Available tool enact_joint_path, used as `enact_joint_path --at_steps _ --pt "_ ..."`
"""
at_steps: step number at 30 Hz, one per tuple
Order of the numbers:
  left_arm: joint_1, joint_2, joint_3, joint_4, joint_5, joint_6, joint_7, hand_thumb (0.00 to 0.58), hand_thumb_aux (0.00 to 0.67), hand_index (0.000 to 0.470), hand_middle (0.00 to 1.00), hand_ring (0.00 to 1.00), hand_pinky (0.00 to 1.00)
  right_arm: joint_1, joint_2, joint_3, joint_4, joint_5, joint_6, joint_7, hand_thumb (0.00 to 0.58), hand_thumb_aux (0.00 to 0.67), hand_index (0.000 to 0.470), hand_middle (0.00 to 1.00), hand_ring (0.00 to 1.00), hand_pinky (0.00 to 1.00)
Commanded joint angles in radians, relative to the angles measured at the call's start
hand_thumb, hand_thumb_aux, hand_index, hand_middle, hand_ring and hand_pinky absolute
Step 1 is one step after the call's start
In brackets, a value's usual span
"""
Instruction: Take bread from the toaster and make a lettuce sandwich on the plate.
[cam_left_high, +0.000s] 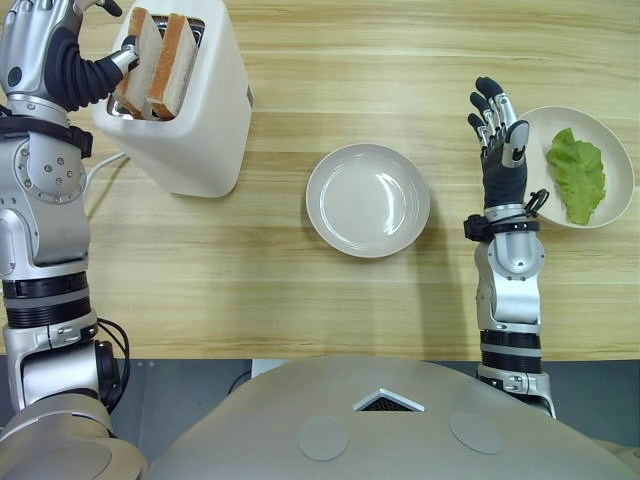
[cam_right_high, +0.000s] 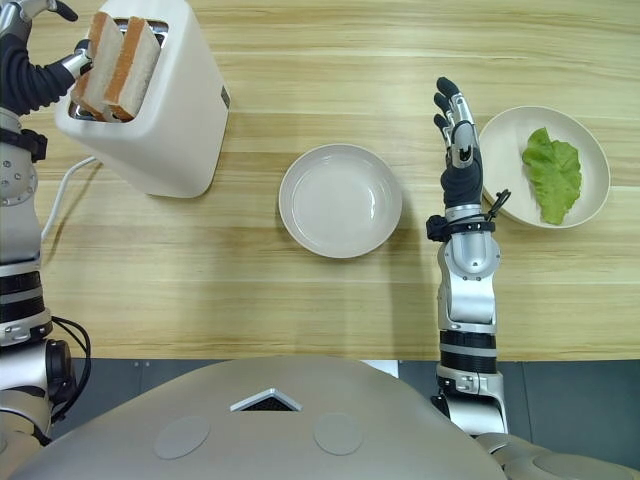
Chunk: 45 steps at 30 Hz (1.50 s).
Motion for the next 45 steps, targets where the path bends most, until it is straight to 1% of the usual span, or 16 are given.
enact_joint_path --at_steps 1,2,3,8,17,34,45 --pt "0.000 0.026 -0.017 0.040 -0.002 -0.001 -0.002 0.482 0.394 0.276 0.00 0.00 0.00 0.006 -0.007 -0.005 -0.008 -0.001 0.001 0.002 0.000 0.000 0.000 0.00 0.00 0.00" --pt "0.000 0.027 -0.021 0.048 -0.002 -0.001 -0.002 0.466 0.373 0.262 0.00 0.00 0.00 0.007 -0.007 -0.006 -0.008 0.000 0.001 0.002 0.000 0.000 0.000 0.00 0.00 0.00" --pt "0.001 0.028 -0.026 0.056 -0.002 0.001 -0.003 0.462 0.368 0.258 0.00 0.00 0.00 0.007 -0.007 -0.007 -0.008 0.000 0.000 0.002 0.000 0.000 0.000 0.00 0.00 0.00" --pt "-0.001 0.036 -0.040 0.080 -0.001 0.006 -0.004 0.468 0.376 0.264 0.00 0.00 0.00 0.012 -0.010 -0.012 -0.008 0.001 -0.003 0.003 0.000 0.000 0.000 0.00 0.00 0.00" --pt "-0.009 0.042 -0.052 0.094 -0.013 0.035 -0.014 0.443 0.344 0.241 0.00 0.00 0.00 0.030 -0.012 -0.023 -0.017 0.000 -0.006 0.001 0.000 0.000 0.000 0.00 0.00 0.00" --pt "0.018 0.065 -0.051 0.093 0.005 0.081 0.015 0.441 0.342 0.240 0.00 0.00 0.00 0.042 -0.020 -0.032 -0.018 -0.009 -0.017 -0.003 0.000 0.000 0.000 0.00 0.00 0.00" --pt "0.024 0.026 -0.146 0.139 -0.006 0.112 -0.033 0.443 0.344 0.241 0.00 0.00 0.00 0.043 -0.021 -0.024 -0.024 -0.016 -0.015 -0.005 0.000 0.000 0.000 0.00 0.00 0.00"
